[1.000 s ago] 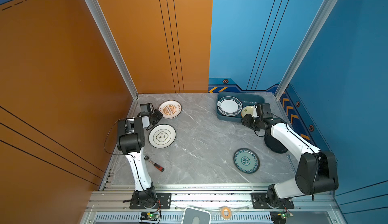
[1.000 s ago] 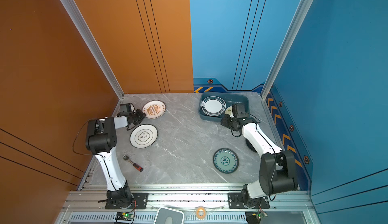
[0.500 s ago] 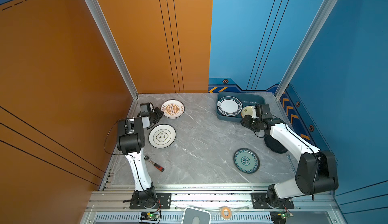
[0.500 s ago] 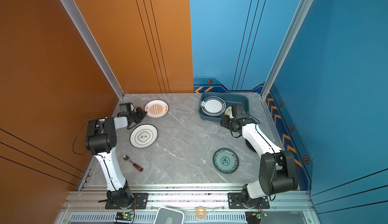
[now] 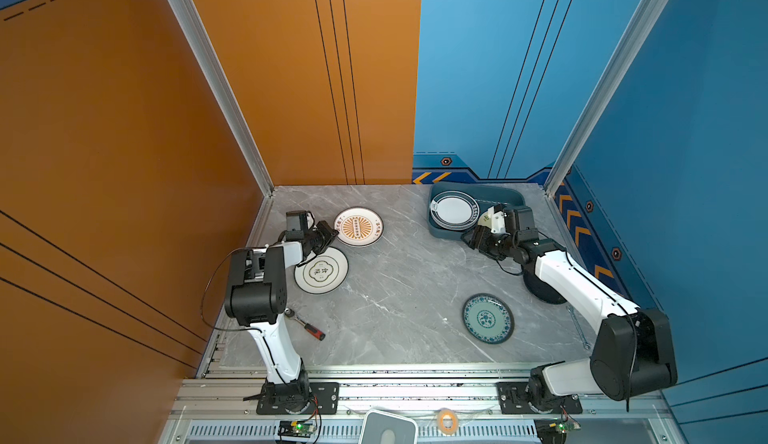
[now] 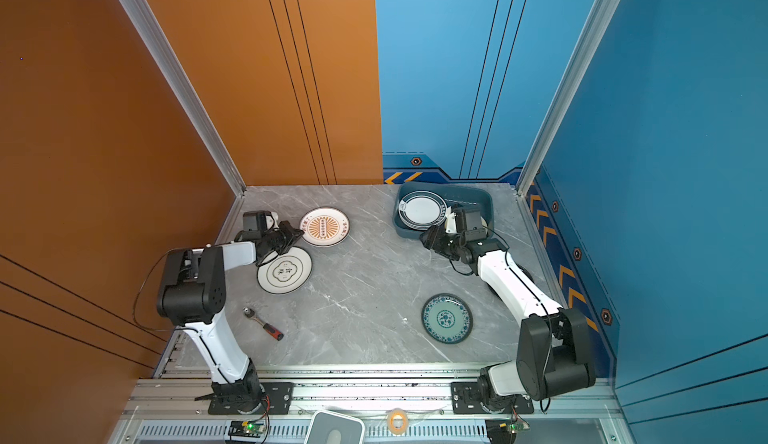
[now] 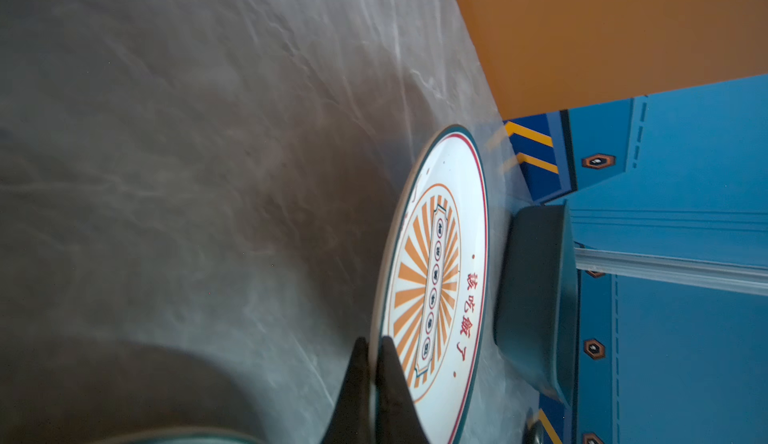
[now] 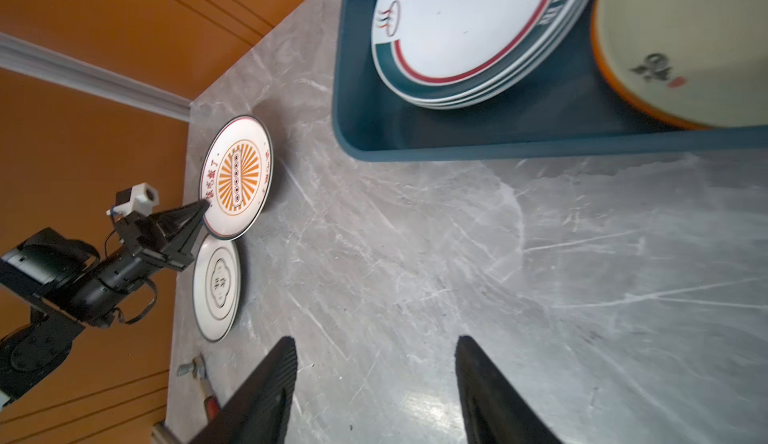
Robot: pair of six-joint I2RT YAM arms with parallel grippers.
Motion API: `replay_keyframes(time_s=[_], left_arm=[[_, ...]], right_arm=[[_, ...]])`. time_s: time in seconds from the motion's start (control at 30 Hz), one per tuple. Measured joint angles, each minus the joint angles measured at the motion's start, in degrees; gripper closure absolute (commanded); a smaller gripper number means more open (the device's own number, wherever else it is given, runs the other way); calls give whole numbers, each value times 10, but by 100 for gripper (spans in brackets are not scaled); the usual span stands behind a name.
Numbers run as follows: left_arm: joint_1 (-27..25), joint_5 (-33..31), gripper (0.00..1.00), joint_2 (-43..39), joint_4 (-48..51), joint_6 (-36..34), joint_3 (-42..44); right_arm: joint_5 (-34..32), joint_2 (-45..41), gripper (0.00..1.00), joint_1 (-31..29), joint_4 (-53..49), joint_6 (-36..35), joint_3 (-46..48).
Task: Place the plates into the plastic bin on the countertop
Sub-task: 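Tilt up the orange sunburst plate with the left gripper toward the right gripper, then grasp the sunburst plate's rim with the right gripper while the left releases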
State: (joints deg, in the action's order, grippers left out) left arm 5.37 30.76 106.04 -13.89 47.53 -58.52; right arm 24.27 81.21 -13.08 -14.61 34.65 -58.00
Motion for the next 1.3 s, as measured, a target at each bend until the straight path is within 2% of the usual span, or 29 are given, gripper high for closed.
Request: replay_keyframes(time_s=[0.2,0.5,1.03,1.13,1.3], left_arm=[[-19,23,100,-99,2,6,33],[-100,40,100,-205,52,-1,79],[-177,56,100,-266,97,-1,96],[-187,56,100,-266,99,-1,96],[-196,56,100,-269,105,-1,97]], right_arm=[[19,0,34,-54,32,17,6],[64,15,34,-90,124,61,29],[116,54,36,-114,214,94,33],[120,62,42,-115,225,102,33],[131,76,66,-120,246,122,33]])
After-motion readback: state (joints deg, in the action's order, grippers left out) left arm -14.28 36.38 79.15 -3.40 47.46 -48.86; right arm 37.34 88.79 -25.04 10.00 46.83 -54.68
